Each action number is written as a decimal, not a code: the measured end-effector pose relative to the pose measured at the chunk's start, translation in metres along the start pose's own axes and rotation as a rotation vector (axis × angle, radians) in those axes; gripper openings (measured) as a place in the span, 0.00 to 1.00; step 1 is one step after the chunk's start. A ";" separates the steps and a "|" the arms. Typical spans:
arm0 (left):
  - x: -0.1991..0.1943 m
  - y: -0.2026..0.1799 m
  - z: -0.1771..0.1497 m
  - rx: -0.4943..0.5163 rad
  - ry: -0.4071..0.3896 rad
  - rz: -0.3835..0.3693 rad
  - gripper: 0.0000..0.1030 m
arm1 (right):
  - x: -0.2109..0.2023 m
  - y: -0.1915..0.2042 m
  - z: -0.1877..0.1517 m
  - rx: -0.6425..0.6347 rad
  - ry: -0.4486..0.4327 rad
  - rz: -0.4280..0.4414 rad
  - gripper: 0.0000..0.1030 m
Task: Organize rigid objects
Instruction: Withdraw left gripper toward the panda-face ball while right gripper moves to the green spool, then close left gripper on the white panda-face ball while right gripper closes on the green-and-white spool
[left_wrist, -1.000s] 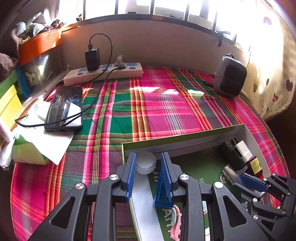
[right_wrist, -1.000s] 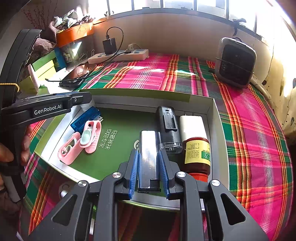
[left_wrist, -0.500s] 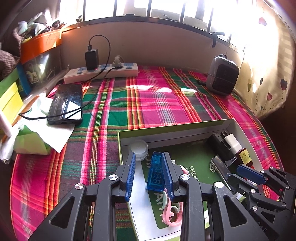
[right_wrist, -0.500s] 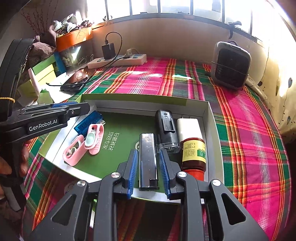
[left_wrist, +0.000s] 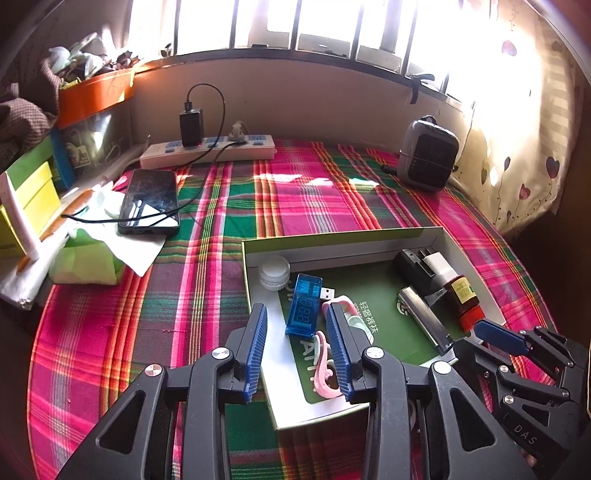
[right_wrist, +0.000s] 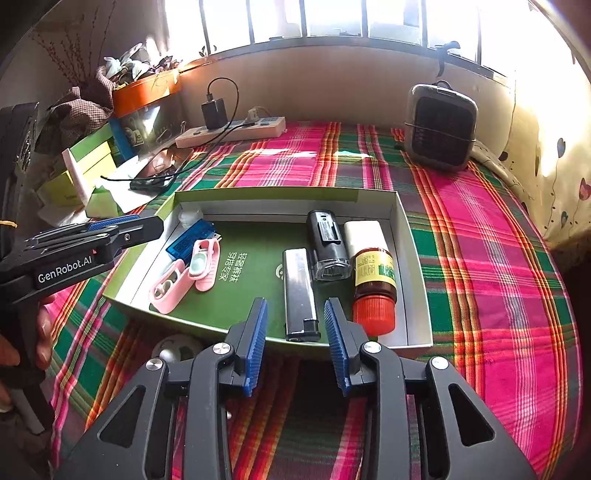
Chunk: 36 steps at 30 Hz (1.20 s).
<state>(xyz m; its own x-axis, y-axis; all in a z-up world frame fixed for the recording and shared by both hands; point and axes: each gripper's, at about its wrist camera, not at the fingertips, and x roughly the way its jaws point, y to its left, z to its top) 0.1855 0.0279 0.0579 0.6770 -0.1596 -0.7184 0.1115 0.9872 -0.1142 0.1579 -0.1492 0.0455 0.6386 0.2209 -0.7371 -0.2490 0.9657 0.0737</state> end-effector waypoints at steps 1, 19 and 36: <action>-0.002 0.001 -0.002 -0.005 -0.001 -0.002 0.32 | -0.002 0.001 -0.001 -0.002 -0.005 -0.001 0.33; -0.044 0.018 -0.040 -0.091 -0.036 -0.035 0.33 | -0.025 0.011 -0.027 0.027 -0.007 0.076 0.45; -0.058 0.036 -0.071 -0.129 -0.014 -0.045 0.33 | -0.007 0.038 -0.037 0.008 0.052 0.099 0.50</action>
<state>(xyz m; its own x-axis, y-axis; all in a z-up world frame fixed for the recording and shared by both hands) 0.0988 0.0732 0.0463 0.6836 -0.2025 -0.7012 0.0478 0.9711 -0.2338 0.1170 -0.1195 0.0283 0.5725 0.3083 -0.7597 -0.3031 0.9405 0.1532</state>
